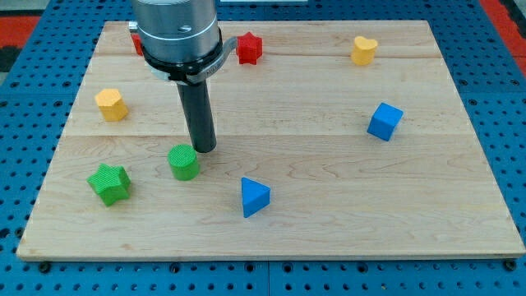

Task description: Move the green star down a bit

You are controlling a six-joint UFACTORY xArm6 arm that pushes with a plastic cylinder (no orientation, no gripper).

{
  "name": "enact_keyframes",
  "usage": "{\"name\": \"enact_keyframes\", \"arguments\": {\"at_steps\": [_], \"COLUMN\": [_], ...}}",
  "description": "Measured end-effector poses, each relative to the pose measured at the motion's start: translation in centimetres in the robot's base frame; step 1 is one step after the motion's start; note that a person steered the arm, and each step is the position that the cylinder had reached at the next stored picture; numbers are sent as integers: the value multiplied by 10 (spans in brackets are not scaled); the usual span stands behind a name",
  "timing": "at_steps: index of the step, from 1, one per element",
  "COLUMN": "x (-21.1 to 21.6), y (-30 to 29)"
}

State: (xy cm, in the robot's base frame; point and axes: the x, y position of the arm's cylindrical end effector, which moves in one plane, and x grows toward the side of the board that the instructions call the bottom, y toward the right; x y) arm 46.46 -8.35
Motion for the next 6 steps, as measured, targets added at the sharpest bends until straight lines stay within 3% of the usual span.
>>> {"name": "enact_keyframes", "arguments": {"at_steps": [2,3,4,5,6], "x": [-2,0,-17,5,54], "y": [1,-81,-111,-152,-124]}}
